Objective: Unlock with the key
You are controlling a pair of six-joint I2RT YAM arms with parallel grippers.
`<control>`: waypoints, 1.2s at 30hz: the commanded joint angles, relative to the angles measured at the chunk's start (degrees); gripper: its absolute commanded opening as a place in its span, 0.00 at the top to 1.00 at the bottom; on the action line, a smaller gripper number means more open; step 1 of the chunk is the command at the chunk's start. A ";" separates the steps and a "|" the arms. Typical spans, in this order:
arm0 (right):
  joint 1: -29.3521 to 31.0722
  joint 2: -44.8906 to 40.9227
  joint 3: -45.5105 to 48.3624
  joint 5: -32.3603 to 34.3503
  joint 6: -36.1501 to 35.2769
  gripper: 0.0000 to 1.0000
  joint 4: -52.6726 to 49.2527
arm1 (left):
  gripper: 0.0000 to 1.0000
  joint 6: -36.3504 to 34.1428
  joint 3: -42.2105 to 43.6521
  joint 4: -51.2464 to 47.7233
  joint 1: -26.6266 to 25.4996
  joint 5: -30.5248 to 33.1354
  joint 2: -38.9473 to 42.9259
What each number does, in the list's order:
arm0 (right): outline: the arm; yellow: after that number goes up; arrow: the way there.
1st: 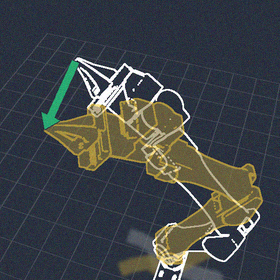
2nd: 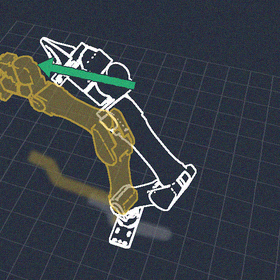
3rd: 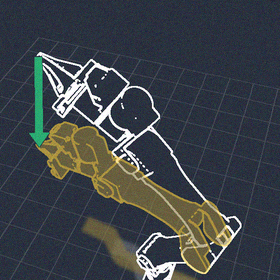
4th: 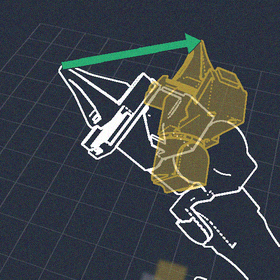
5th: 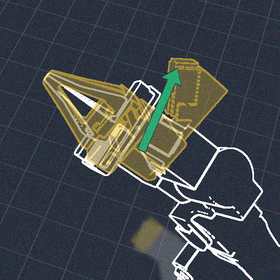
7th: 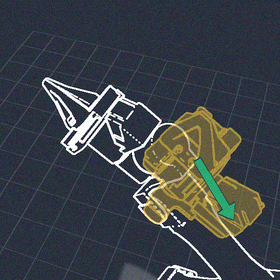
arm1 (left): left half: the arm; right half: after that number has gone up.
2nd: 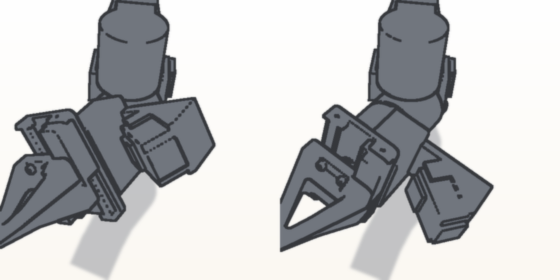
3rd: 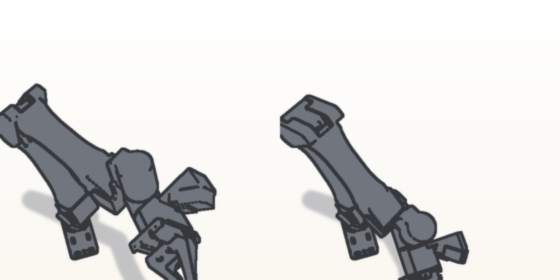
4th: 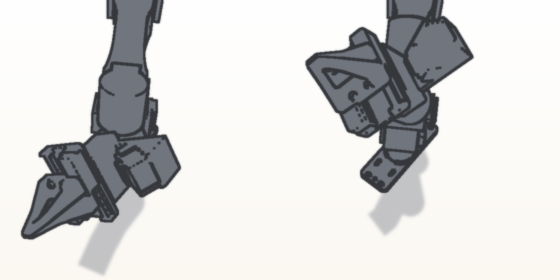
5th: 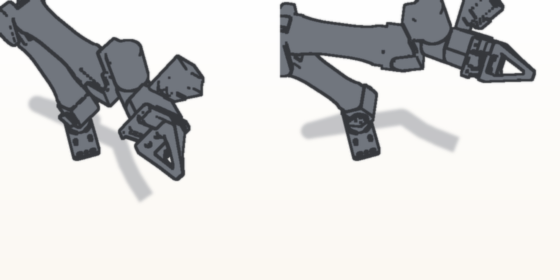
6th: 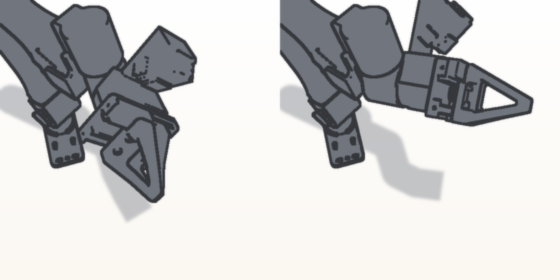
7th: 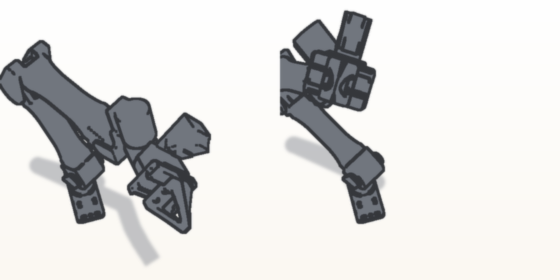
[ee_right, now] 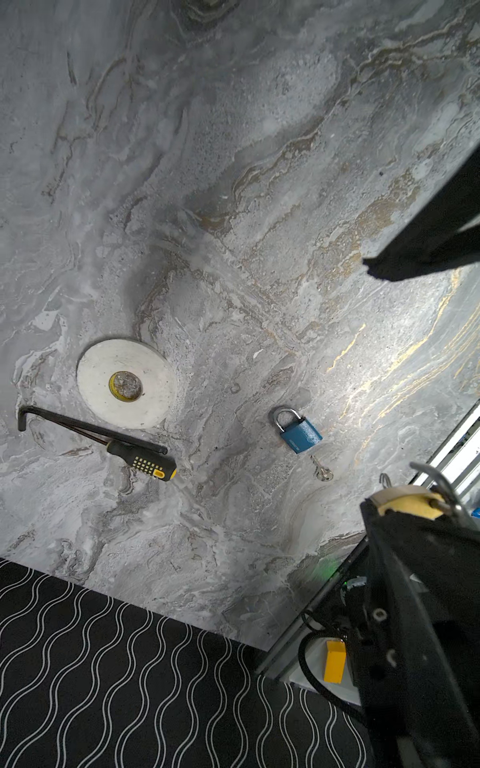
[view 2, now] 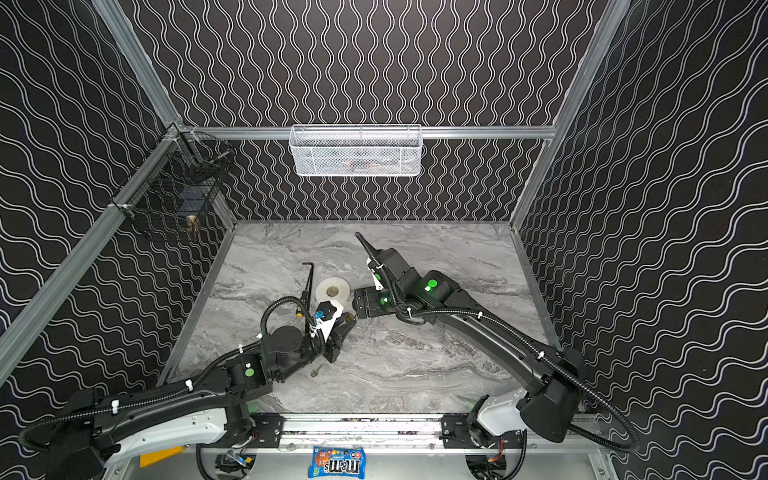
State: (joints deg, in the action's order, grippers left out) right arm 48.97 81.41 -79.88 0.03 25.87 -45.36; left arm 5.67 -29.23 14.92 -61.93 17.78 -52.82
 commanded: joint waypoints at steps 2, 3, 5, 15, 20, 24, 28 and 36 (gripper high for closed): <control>-0.76 0.10 -0.22 0.97 -1.44 0.11 -2.05 | 1.00 -1.71 -0.21 1.74 0.05 0.61 0.59; -1.04 -0.16 0.05 0.98 -1.44 0.11 -2.11 | 1.00 -1.72 -0.12 1.97 0.06 0.51 0.69; -1.48 -0.96 0.89 0.86 -1.53 0.11 -1.86 | 1.00 -1.76 0.08 2.31 0.06 0.61 0.60; -2.46 -4.65 5.75 -5.42 -2.49 0.10 2.34 | 1.00 -1.80 -0.77 3.40 0.06 0.33 -1.56; -3.03 -4.69 6.23 -5.37 -2.51 0.10 1.65 | 1.00 -1.98 -1.35 3.23 0.06 0.61 -2.20; -4.96 -5.95 7.86 -2.48 -1.61 0.10 0.06 | 1.00 -1.46 -1.72 3.04 -0.03 1.24 -2.88; -7.77 -9.68 12.56 -2.52 -0.27 0.09 3.26 | 1.00 -0.49 -3.84 -0.85 0.05 1.40 -4.40; -15.48 -18.86 25.10 -4.51 3.67 0.08 9.88 | 1.00 2.46 -8.57 -8.41 -0.19 -1.75 -12.65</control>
State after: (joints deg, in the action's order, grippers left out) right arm 34.63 64.71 -58.33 -3.31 27.35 -39.77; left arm 7.38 -36.45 9.45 -62.06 17.80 -63.22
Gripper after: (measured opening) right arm 0.918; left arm 0.257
